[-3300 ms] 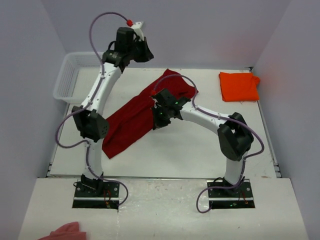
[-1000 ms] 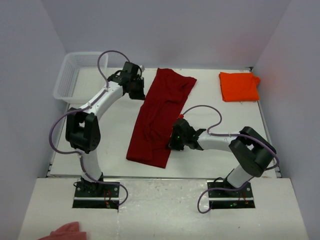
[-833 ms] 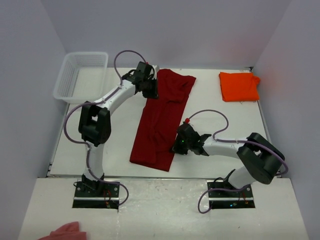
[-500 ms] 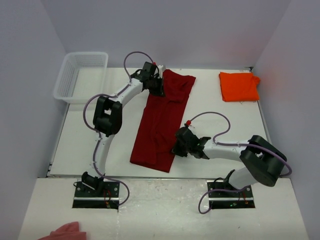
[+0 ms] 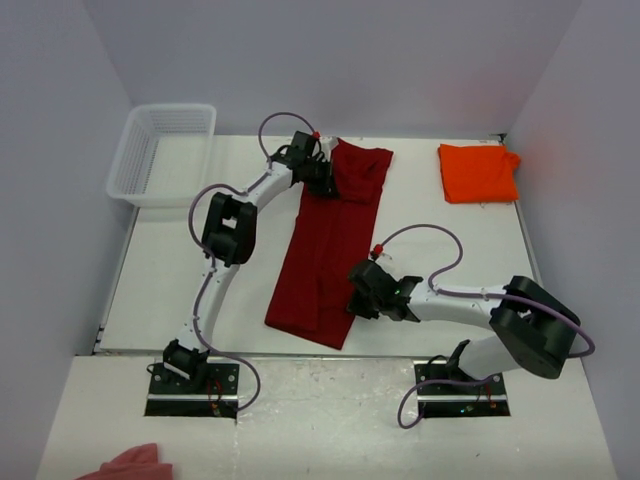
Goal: Fold and stack the t-shirts
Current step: Rotate the tshirt 90 degrees, then grab the bottom of the folded rectangular tshirt with both arms, then fold the folded rectangular tshirt in 1/3 of the way
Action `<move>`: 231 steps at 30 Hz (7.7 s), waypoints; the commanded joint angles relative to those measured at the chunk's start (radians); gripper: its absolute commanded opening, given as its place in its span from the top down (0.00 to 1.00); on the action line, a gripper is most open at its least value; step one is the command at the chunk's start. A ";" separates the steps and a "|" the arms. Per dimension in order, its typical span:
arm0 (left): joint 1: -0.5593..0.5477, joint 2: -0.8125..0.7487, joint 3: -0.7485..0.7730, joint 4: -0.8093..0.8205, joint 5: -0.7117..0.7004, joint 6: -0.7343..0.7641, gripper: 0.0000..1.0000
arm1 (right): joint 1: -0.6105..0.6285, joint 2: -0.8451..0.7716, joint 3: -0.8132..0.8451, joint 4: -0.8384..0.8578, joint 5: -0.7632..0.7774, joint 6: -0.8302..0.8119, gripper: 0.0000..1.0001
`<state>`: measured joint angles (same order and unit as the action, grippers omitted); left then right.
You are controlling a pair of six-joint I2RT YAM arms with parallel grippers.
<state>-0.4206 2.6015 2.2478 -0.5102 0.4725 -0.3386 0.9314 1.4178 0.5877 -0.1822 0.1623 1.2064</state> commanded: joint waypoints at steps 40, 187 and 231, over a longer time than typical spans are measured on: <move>-0.004 -0.536 -0.422 -0.054 -0.461 -0.190 1.00 | -0.020 0.106 0.400 -0.479 0.301 -0.429 0.52; -0.256 -1.592 -1.892 0.032 -0.170 -0.422 1.00 | 0.191 -0.391 -0.100 -0.468 0.175 0.102 1.00; -0.198 -1.132 -1.107 -0.071 -0.408 -0.267 1.00 | -0.224 -0.012 0.509 -0.525 0.172 -0.599 1.00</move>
<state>-0.6594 1.4406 1.0679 -0.5694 0.1154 -0.6579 0.7616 1.3460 1.0096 -0.7715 0.3634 0.7918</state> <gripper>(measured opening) 0.010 0.007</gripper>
